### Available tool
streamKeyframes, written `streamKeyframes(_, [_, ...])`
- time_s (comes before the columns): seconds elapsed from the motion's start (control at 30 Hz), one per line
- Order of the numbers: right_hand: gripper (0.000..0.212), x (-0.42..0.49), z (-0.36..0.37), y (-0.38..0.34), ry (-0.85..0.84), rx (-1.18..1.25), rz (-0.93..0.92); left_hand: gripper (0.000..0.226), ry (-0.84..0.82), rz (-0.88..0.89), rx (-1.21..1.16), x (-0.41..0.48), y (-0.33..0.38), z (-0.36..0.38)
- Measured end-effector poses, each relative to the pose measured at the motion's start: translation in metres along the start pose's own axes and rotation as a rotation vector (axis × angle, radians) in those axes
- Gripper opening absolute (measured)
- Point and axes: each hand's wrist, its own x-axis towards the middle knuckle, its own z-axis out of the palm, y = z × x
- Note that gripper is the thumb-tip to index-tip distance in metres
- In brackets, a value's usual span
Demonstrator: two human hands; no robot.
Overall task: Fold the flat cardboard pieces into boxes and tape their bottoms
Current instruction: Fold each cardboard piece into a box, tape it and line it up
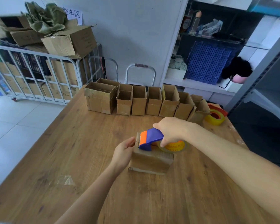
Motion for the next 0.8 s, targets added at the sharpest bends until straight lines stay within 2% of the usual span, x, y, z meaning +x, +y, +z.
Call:
streamKeyframes(0.1, [0.051, -0.002, 0.003, 0.006, -0.009, 0.029, 0.007, 0.047, -0.178, -0.026, 0.146, 0.006, 0.000, -0.004])
streamKeyframes(0.17, [0.056, -0.002, 0.004, 0.006, -0.001, 0.040, 0.005, 0.041, -0.099, 0.001, 0.214, 0.007, -0.001, -0.006])
streamKeyframes(0.2, [0.057, -0.002, 0.004, 0.005, 0.005, 0.039, 0.003, 0.047, -0.042, 0.029, 0.231, 0.005, 0.002, -0.007])
streamKeyframes(0.23, [0.056, -0.002, 0.004, 0.003, 0.014, 0.035, 0.000, 0.055, -0.032, 0.083, 0.275, 0.003, 0.006, -0.007])
streamKeyframes(0.3, [0.048, -0.002, 0.004, 0.000, 0.037, 0.027, -0.011, 0.078, -0.219, 0.203, 0.459, 0.004, 0.019, -0.002])
streamKeyframes(0.37, [0.045, -0.003, 0.005, -0.001, 0.048, 0.030, -0.010, 0.107, -0.405, 0.263, 0.784, 0.008, 0.030, 0.005])
streamKeyframes(0.4, [0.044, -0.004, 0.006, -0.001, 0.050, 0.034, -0.007, 0.119, -0.430, 0.271, 0.897, 0.012, 0.033, 0.007])
streamKeyframes(0.47, [0.043, -0.006, 0.007, 0.000, 0.064, 0.024, -0.005, 0.133, -0.376, 0.223, 0.940, 0.022, 0.034, 0.008])
streamKeyframes(0.53, [0.044, -0.010, 0.008, 0.002, 0.080, 0.014, -0.006, 0.134, -0.347, 0.218, 0.955, 0.028, 0.034, 0.007])
streamKeyframes(0.63, [0.051, -0.017, 0.009, 0.008, 0.122, 0.027, -0.028, 0.131, -0.342, 0.280, 1.115, 0.035, 0.035, 0.003])
streamKeyframes(0.8, [0.066, -0.029, 0.012, 0.017, 0.122, 0.144, -0.035, 0.120, -0.389, 0.351, 1.256, 0.046, 0.038, 0.000])
